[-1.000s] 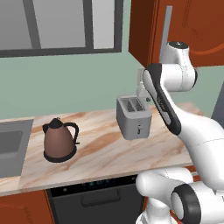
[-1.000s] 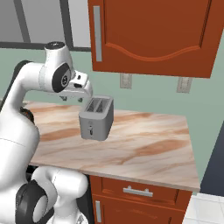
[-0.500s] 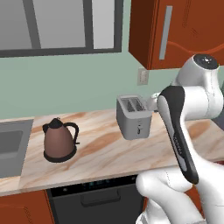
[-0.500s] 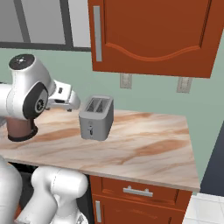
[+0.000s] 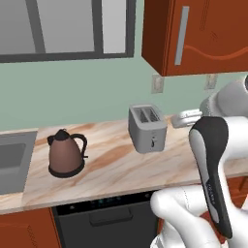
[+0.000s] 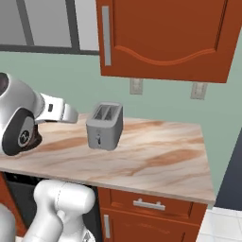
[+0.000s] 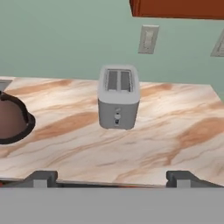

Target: Navigate to the microwave.

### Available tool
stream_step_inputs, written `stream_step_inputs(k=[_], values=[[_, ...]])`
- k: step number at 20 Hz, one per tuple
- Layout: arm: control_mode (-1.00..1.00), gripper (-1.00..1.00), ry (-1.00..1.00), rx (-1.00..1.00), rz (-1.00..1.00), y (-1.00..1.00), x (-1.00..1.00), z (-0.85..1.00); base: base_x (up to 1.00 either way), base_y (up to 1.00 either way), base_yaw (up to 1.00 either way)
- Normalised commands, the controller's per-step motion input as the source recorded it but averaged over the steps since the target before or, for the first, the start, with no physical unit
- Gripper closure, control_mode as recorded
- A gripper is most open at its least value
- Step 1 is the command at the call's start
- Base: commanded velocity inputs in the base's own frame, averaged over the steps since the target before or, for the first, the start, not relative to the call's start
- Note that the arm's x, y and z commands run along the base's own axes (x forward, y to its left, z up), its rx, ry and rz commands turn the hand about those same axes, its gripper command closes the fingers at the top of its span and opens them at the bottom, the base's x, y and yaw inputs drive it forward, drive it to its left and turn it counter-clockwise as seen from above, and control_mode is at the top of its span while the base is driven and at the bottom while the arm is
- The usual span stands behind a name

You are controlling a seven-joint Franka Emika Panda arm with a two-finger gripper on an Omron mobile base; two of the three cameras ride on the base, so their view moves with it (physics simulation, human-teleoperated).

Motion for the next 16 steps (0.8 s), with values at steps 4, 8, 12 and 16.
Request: stream_step_inputs(k=[4,8,12,16], values=[[1.0,-1.0,0.0,0.0,0.0,0.0,0.0,0.0,-0.19,0.13,0.39],[1.0,-1.0,0.0,0.0,0.0,0.0,0.0,0.0,0.05,0.13,0.71],[1.0,-1.0,0.0,0.0,0.0,0.0,0.0,0.0,0.04,0.11,0.76],[1.0,-1.0,0.0,0.0,0.0,0.0,0.0,0.0,0.03,0.19,0.81]])
